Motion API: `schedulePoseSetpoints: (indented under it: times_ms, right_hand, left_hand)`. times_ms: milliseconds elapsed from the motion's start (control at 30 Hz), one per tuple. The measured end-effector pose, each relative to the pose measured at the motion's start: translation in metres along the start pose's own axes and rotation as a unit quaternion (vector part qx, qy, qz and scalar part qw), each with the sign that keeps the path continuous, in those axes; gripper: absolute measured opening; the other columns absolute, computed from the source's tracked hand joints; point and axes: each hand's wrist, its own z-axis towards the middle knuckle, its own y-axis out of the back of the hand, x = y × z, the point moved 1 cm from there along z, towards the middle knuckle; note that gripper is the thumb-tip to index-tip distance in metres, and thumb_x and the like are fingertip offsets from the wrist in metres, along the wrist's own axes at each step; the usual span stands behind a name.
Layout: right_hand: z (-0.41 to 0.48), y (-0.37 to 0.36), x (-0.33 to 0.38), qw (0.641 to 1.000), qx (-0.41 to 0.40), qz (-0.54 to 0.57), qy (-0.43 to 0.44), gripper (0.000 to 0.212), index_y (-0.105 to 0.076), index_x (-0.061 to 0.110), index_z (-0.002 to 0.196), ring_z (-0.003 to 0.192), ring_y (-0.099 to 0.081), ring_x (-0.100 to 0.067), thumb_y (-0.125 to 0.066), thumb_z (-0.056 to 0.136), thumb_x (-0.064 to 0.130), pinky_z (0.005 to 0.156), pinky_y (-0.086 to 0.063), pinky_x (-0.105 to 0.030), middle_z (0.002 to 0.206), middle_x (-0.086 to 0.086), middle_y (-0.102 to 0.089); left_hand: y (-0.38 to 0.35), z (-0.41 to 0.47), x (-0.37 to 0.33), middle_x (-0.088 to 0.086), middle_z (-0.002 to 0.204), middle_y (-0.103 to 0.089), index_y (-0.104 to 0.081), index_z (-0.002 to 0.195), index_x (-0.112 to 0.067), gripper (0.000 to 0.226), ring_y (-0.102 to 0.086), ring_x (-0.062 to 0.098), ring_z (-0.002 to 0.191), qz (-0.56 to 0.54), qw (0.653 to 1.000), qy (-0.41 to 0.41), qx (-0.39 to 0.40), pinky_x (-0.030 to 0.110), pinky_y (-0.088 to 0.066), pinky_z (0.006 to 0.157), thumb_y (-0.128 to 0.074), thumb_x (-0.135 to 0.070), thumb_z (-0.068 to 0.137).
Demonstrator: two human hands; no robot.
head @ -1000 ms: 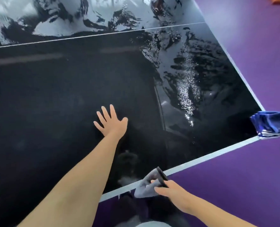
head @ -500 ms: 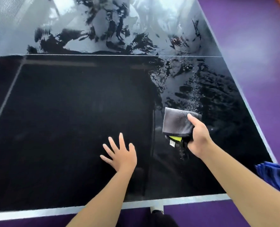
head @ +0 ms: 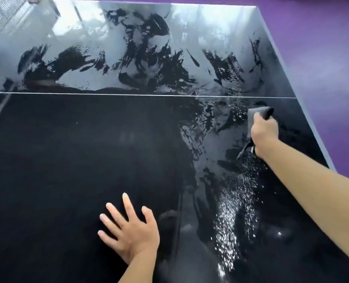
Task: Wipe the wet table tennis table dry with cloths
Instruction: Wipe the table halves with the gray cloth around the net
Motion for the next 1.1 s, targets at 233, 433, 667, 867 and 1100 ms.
schedulePoseSetpoints:
  times_ms: [233,433,667,867,1100]
  right_hand:
    - [0.097,-0.116,0.028,0.904,0.061,-0.339,0.252,0.032,-0.054,0.013,0.129,0.13,-0.047,-0.035,-0.042,0.103,0.027,0.107,-0.035,-0.044,0.136,-0.015,-0.052]
    - [0.082,-0.191,-0.016,0.823,0.233,-0.464,0.231,0.054,-0.021,0.036,0.156,0.153,0.001,-0.01,-0.034,0.104,0.043,0.122,0.005,-0.042,0.167,0.008,-0.008]
    - [0.119,-0.173,-0.035,0.88,0.408,-0.24,0.047,0.111,-0.039,0.02,0.152,0.139,-0.043,-0.009,-0.068,0.057,0.068,0.123,-0.021,-0.036,0.149,0.009,-0.05]
    - [-0.005,-0.134,-0.044,0.795,0.45,-0.36,0.187,0.05,-0.033,0.033,0.153,0.152,0.002,-0.012,-0.044,0.104,0.031,0.117,0.008,-0.027,0.166,0.006,-0.009]
    - [-0.127,-0.063,-0.124,0.777,0.496,-0.321,0.217,0.048,-0.028,0.059,0.14,0.136,0.011,0.024,-0.045,0.104,0.031,0.12,0.015,-0.031,0.157,0.029,-0.01]
  left_hand:
    - [-0.008,0.011,-0.009,0.016,0.161,-0.032,-0.044,0.152,-0.026,0.064,-0.028,0.043,0.147,-0.022,0.994,-0.022,-0.108,0.064,-0.012,0.118,-0.032,-0.049,0.093]
    - [-0.009,0.014,-0.01,0.015,0.161,-0.033,-0.045,0.151,-0.026,0.064,-0.031,0.043,0.147,-0.006,0.995,-0.012,-0.095,0.064,-0.015,0.118,-0.035,-0.048,0.092]
    - [-0.01,0.01,-0.005,0.013,0.164,-0.025,-0.029,0.157,-0.035,0.073,-0.02,0.039,0.151,-0.014,0.999,-0.005,-0.036,0.065,-0.014,0.117,-0.032,-0.055,0.087]
    - [-0.007,0.008,-0.007,0.01,0.167,-0.015,-0.017,0.16,-0.037,0.073,-0.009,0.035,0.154,0.001,1.0,0.009,-0.03,0.061,-0.011,0.119,-0.024,-0.058,0.09]
    - [0.002,0.006,-0.009,0.007,0.169,0.003,-0.002,0.159,-0.04,0.07,0.005,0.033,0.155,-0.018,1.0,0.017,0.005,0.06,-0.001,0.121,-0.017,-0.058,0.093]
